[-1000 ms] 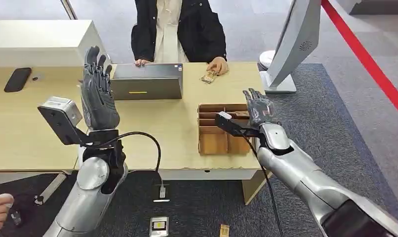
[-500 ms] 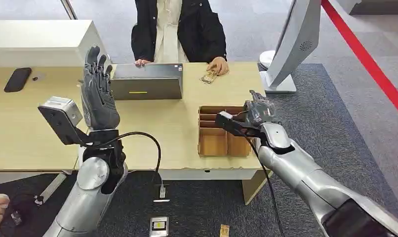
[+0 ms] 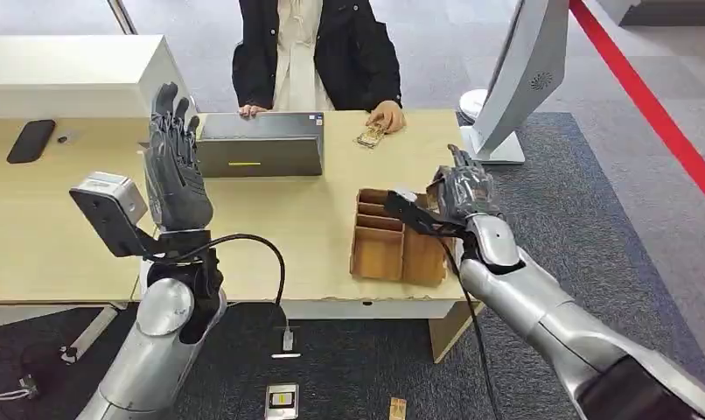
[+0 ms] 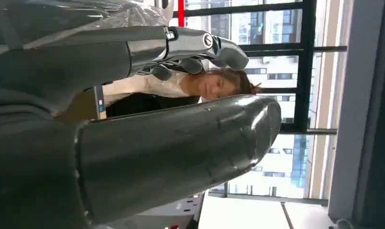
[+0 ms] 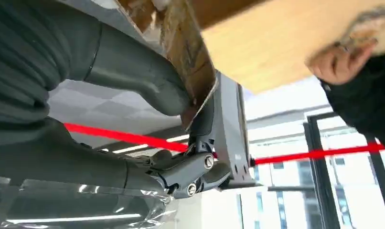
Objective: Pass the card to the sensor for recognition and then transmit it.
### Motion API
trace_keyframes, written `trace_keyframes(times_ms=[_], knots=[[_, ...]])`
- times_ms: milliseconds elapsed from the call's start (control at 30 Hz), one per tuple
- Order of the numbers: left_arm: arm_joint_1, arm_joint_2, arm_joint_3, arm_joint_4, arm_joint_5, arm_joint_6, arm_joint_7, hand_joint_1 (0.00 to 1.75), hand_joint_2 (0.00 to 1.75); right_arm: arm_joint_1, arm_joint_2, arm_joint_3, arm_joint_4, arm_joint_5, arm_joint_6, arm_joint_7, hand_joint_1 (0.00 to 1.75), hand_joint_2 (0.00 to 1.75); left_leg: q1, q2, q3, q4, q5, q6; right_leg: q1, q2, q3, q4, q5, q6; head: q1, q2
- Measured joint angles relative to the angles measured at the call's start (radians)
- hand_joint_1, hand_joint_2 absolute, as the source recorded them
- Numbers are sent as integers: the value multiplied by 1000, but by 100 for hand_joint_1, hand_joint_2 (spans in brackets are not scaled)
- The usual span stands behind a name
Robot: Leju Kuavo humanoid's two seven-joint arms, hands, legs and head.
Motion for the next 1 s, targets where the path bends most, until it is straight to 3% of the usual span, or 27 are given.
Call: trace_keyframes(times_ms=[133,567,800,1000], knots=[[0,0,-1,0,1,7,-5,0,0,-3,-12,-9,-75,33,-73,9,175,175,0,0,0,0,0,0,0,0,0,0,0,0,0,0],[-1,-3,-2,8,26,7,-31,0,0,-76,-41,-35,-259,70,-15,35,175,175,0,0,0,0,0,0,0,0,0,0,0,0,0,0],[-9,-6,-7,9,41,-1,-37,0,0,-121,-20,-30,-250,-4,86,4,175,175,0,0,0,0,0,0,0,0,0,0,0,0,0,0],[-36,-21,-30,29,61,-42,-38,0,0,-225,50,-5,-141,-67,206,-47,175,175,0,0,0,0,1,0,0,0,0,0,0,0,0,0]])
